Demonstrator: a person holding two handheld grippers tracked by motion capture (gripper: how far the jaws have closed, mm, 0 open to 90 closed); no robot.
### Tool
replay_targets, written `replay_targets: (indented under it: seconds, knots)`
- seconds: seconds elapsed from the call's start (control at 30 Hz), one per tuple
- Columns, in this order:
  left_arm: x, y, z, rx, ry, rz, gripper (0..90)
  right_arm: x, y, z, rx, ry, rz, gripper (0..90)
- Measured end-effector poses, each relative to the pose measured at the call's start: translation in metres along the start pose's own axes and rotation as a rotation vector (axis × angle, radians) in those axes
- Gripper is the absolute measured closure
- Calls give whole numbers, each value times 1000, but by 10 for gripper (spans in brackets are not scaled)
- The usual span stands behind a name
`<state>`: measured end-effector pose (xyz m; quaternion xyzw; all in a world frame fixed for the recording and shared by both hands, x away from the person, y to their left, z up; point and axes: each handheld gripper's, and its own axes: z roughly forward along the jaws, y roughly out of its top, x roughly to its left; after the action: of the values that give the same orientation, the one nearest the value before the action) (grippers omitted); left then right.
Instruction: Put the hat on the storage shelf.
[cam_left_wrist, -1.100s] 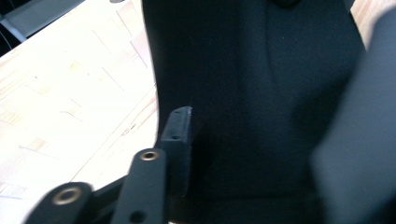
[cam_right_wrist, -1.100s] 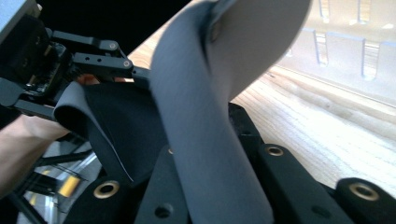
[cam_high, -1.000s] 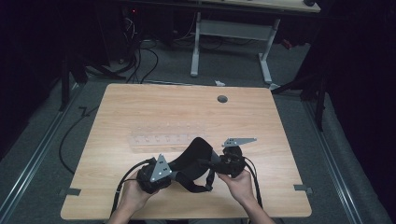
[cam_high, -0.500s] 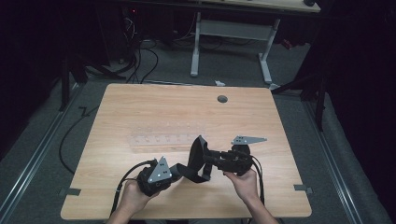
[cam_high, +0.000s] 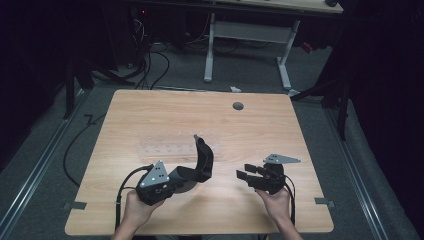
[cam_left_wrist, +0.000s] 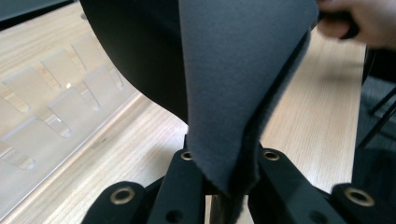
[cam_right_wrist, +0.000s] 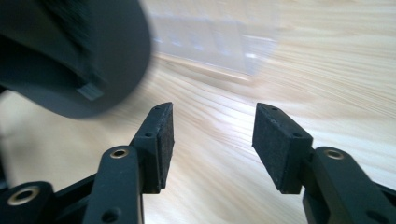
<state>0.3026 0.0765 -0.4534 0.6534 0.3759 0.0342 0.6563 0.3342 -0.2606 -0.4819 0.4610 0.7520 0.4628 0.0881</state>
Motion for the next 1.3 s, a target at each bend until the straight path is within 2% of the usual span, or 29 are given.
replay_targets:
  seconds: [0.2, 0.47, 0.8, 1.03, 1.3]
  knots:
    - [10, 11, -7, -55, 24, -36, 864, -17, -17, 5, 23, -164, -22, 423]
    - [21, 22, -14, -99, 60, -57, 864, -32, -29, 12, 62, -297, -50, 399]
    - [29, 33, -18, -148, 78, -71, 864, -41, -36, 16, 93, -378, -66, 391]
    - [36, 37, -20, -170, 106, -80, 864, -43, -35, 16, 98, -405, -71, 371]
    - [43, 45, -22, -203, 138, -72, 863, -44, -35, 16, 97, -406, -72, 367]
